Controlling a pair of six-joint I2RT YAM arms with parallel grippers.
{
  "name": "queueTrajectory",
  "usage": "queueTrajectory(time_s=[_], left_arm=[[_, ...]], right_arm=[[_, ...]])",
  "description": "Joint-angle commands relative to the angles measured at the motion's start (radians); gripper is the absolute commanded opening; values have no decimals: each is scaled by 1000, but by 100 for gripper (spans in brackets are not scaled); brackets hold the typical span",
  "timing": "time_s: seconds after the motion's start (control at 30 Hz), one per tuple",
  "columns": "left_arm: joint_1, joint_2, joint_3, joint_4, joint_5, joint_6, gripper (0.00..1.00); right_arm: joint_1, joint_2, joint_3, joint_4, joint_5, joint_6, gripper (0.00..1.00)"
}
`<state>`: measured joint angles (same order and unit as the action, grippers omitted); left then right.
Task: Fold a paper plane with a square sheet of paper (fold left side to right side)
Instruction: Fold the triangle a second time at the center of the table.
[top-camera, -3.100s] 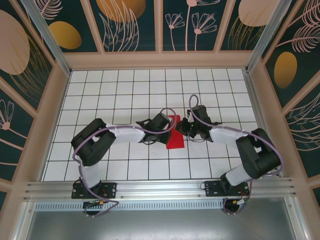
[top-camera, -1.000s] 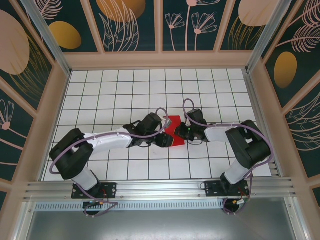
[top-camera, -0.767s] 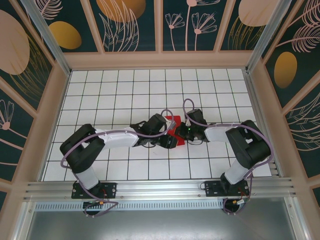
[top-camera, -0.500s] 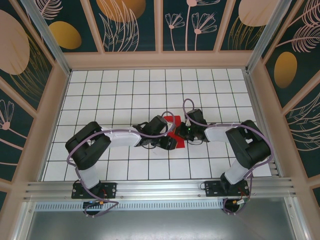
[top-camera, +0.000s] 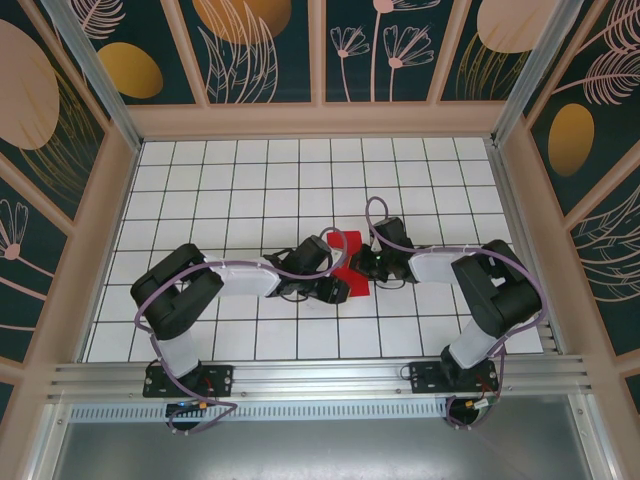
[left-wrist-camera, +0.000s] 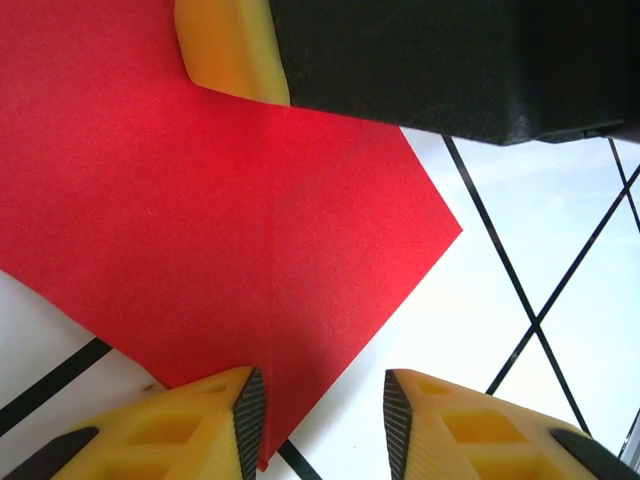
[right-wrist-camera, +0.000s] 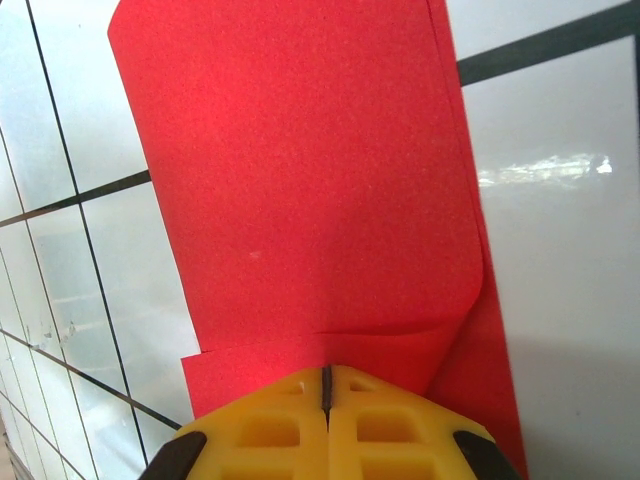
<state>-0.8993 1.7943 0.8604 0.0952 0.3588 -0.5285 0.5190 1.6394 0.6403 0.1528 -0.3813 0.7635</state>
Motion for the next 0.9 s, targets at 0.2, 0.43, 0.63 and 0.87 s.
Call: queueTrajectory(time_s=[0.2, 0.43, 0.63, 0.87], left_arm=[[-9, -26, -73, -28, 13, -15, 35], [-7, -162, -44, -60, -24, -21, 34], [-6, -155, 23, -64, -6, -9, 32], [-6, 0, 100, -64, 11, 28, 30]], right_arm=[[-2, 38, -17, -148, 71, -27, 6], [-2, 38, -12, -149, 67, -29, 5], [-2, 35, -7, -154, 67, -30, 4], [-2, 33, -7, -154, 65, -33, 4]])
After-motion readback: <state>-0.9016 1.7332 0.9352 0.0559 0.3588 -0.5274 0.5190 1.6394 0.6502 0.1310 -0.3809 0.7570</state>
